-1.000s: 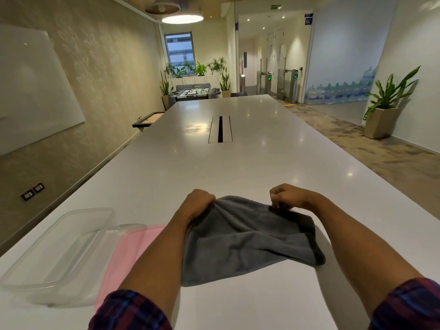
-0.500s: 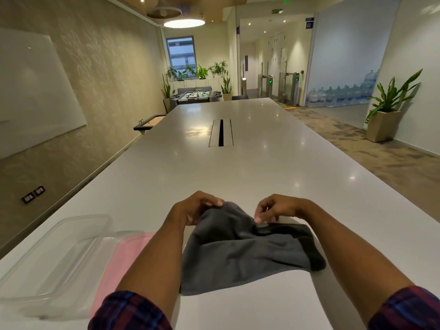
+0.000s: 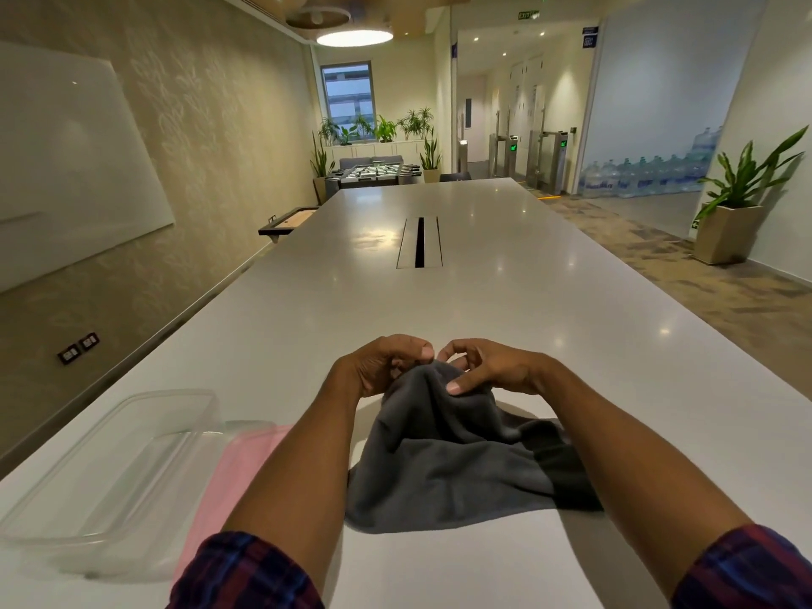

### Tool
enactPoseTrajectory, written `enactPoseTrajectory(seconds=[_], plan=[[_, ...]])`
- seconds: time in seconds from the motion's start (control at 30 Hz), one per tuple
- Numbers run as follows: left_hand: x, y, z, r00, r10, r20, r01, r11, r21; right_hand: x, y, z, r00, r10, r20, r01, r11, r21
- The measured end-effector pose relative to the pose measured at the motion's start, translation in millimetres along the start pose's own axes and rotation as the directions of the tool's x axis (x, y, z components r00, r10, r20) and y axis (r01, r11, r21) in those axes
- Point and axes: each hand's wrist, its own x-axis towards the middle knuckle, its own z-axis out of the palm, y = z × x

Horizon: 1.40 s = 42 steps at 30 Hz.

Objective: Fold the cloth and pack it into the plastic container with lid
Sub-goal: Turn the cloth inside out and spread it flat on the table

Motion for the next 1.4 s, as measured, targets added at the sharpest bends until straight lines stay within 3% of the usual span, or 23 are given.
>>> enactPoseTrajectory(seconds=[0.1,0.37,0.43,0.57,0.67,0.83,0.9,0.97,1.07,1.17,1.23,1.3,1.33,1.4], plan=[[-1.7,-1.3,-13.0,1.0,0.013,-0.004,-0.013,1.0,-0.012,-4.6,2.0,-15.3,0.995,0.063,0.075,-0.064,0.998,0.016],[-7.7,-8.9,-50.1,0.992,-0.033,-0.124,0.046,0.993,0.106,-43.2,26.9,-59.5,0.938,0.334,0.09,-0.297,0.911,-0.287],[-8.0,-13.6,-57.8,0.981,-0.052,-0.186,0.08,0.986,0.147,-52.1,32.8,-68.9,0.948,0.317,0.027,-0.302,0.923,-0.237],[-2.9,-21.6,-64.2,0.921,-0.032,-0.388,0.126,0.967,0.22,-58.2,40.3,-71.9,0.971,0.156,-0.183,-0.154,0.988,0.023],[2.8,-22.3,-63.3,0.878,-0.013,-0.479,0.145,0.96,0.239,-57.3,41.0,-64.8,0.966,0.198,-0.164,-0.175,0.974,0.141],[8.0,-23.9,-64.4,0.834,0.016,-0.551,0.167,0.945,0.28,-52.6,35.3,-59.7,0.951,0.307,0.023,-0.308,0.944,0.118],[8.0,-24.3,-66.7,0.818,0.039,-0.574,0.184,0.928,0.324,-53.1,31.5,-61.6,0.956,0.294,-0.023,-0.29,0.952,0.102],[8.5,-25.4,-69.2,0.79,0.07,-0.609,0.198,0.911,0.362,-50.8,27.9,-67.5,0.955,0.239,-0.176,-0.238,0.971,0.028],[11.7,-28.2,-69.6,0.731,0.136,-0.669,0.213,0.885,0.413,-44.2,26.6,-81.1,0.89,0.123,-0.439,-0.209,0.966,-0.151],[15.9,-32.9,-65.7,0.677,0.208,-0.706,0.26,0.83,0.494,-35.0,24.2,-85.6,0.819,0.031,-0.574,-0.24,0.926,-0.293],[19.3,-34.7,-59.5,0.643,0.258,-0.721,0.302,0.779,0.549,-26.3,25.8,-82.6,0.741,-0.055,-0.669,-0.325,0.843,-0.428],[22.8,-37.4,-52.6,0.59,0.35,-0.728,0.404,0.653,0.641,-20.7,32.0,-71.9,0.594,-0.239,-0.768,-0.496,0.644,-0.583],[24.9,-40.1,-48.9,0.594,0.385,-0.707,0.465,0.552,0.692,-17.9,38.6,-64.8,0.53,-0.336,-0.779,-0.559,0.551,-0.619],[30.0,-49.4,-41.8,0.657,0.359,-0.663,0.528,0.409,0.744,-12.9,49.6,-47.1,0.485,-0.409,-0.773,-0.578,0.514,-0.634]])
